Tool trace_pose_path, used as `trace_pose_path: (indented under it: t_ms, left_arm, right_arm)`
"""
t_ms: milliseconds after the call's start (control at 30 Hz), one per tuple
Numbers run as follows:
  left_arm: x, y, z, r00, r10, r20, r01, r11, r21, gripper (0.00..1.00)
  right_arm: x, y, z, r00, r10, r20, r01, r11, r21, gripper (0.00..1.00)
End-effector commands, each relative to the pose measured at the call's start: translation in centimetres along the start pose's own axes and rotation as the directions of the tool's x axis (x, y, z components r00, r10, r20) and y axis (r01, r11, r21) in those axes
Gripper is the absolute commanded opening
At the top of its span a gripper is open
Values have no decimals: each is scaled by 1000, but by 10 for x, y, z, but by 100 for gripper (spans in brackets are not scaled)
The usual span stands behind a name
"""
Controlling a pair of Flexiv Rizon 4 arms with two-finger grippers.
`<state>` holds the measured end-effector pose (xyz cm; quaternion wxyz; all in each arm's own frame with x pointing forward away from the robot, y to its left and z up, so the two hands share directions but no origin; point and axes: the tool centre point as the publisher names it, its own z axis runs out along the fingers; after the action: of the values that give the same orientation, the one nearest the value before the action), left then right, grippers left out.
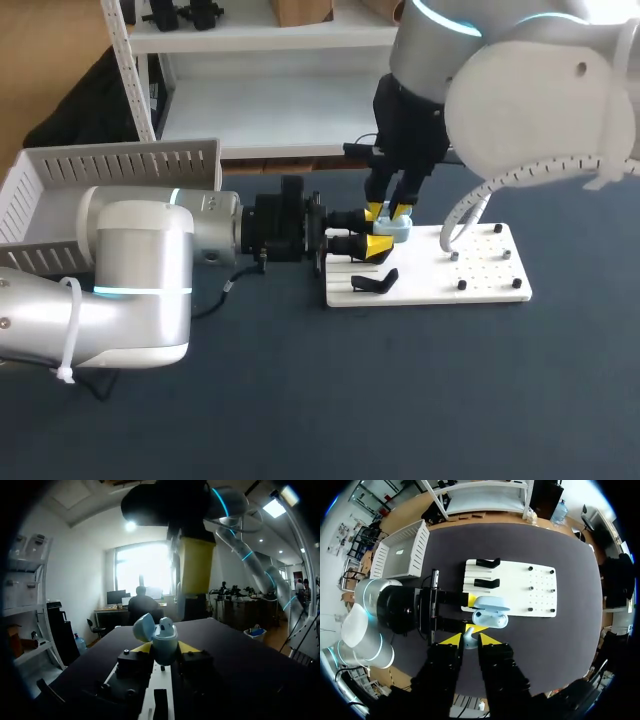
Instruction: Pick up each earbud case from the left stands, insert the matching earbuds, close the lid, and place the case in the box.
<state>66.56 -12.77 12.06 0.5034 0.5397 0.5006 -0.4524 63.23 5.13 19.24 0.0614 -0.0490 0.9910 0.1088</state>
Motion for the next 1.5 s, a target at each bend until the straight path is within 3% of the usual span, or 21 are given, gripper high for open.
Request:
trace_pose_path:
  t_ms: [33,1500]
  left_arm:
    - [1,0,0,1000,2,4,-2,1000,-4,0]
    - [1,0,0,1000,2,4,-2,1000,-4,0]
  right_arm:
    - [-7,2,2,1000,0,-11,1,1000,3,0]
    - [-19,-11,17,999,34,-39,-33,999,11,0]
